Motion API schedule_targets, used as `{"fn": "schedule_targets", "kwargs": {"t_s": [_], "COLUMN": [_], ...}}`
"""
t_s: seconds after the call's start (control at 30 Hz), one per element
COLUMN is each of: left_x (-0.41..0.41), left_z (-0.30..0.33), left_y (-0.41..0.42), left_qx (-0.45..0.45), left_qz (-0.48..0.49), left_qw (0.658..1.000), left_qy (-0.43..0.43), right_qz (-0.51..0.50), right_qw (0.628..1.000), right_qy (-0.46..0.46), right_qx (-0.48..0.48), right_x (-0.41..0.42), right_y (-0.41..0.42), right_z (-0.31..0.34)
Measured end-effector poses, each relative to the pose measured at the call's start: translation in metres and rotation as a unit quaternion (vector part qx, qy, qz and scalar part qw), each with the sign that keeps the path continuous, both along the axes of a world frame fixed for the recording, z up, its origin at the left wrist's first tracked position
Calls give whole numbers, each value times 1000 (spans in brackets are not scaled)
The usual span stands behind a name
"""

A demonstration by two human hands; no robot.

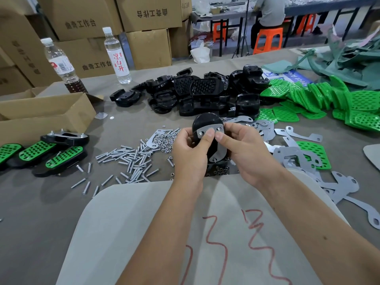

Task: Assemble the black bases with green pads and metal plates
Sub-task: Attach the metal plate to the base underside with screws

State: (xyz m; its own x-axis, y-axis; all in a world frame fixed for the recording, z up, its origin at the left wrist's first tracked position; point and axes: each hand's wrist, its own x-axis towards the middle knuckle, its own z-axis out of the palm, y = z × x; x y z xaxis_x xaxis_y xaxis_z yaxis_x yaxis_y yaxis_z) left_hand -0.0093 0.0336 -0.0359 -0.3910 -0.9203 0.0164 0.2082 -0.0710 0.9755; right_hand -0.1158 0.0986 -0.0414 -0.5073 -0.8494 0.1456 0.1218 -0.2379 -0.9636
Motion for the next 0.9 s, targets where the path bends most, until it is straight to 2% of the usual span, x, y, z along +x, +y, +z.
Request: {"fn": "schedule_targets", "kwargs": {"t_s": [0.17, 0.3, 0.47, 0.67, 0.9], "left_x": [2, 2, 2, 2, 6], "left_z": [2, 4, 3, 2, -2], "left_y": [-1, 2, 1, -3, -11], "left_qx": [12, -12, 15, 37, 14], "left_qz": [-10, -10, -15, 18, 1], "left_qw": [1000, 999, 998, 998, 1000], "left_qy": [16, 30, 53, 47, 18], "right_qz": [-8, -15, -41, -73, -29], "right_qw": [1000, 1000, 998, 997, 997], "right_qy": [3, 8, 43, -18, -58], "right_qx": [-6, -5, -8, 3, 34], "right_x": [2, 7, 7, 8, 7], "right_y": [1, 1, 1, 0, 1], "right_z": [3, 3, 5, 6, 7]}}
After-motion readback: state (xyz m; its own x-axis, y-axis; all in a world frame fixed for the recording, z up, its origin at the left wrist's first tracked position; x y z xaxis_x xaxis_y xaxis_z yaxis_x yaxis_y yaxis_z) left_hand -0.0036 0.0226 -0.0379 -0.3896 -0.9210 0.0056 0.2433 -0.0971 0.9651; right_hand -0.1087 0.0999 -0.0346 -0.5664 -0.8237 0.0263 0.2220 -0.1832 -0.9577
